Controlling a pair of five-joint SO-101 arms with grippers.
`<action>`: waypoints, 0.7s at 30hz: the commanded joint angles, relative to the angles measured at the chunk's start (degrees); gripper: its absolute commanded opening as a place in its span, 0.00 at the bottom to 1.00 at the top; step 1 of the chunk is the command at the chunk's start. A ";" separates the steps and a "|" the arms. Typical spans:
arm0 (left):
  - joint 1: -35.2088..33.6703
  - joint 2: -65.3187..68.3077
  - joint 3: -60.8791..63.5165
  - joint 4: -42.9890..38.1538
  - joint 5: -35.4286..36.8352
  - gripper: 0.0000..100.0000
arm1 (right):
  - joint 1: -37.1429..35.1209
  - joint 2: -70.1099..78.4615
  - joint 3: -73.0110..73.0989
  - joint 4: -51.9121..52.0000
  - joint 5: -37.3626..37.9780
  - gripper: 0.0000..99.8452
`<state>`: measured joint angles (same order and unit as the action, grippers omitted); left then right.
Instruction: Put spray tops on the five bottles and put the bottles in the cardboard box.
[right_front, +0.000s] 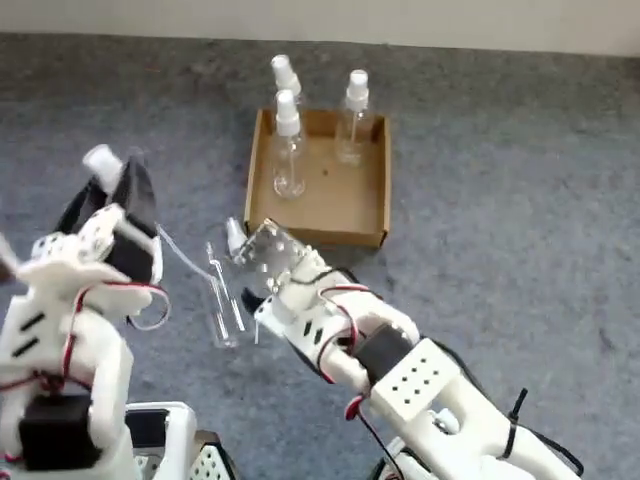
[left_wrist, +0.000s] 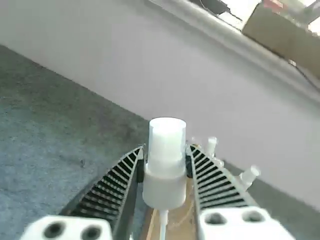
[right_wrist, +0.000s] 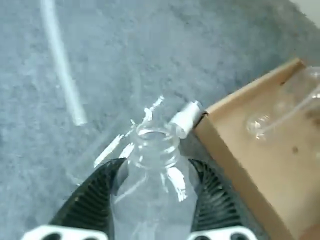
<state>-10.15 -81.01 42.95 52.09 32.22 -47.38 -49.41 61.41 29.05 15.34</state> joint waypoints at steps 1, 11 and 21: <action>-0.75 -8.84 8.84 -7.21 1.67 0.00 | -1.98 -3.91 3.74 -7.69 -0.88 0.00; 2.95 -14.81 15.60 -8.26 1.49 0.00 | -2.07 -3.56 6.20 -9.27 -1.14 0.00; 4.26 -13.49 23.08 -14.86 -1.32 0.00 | -2.24 -3.65 6.20 -9.19 -1.14 0.00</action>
<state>-7.69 -95.25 65.89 38.99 31.43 -48.97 -51.60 68.35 21.32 14.81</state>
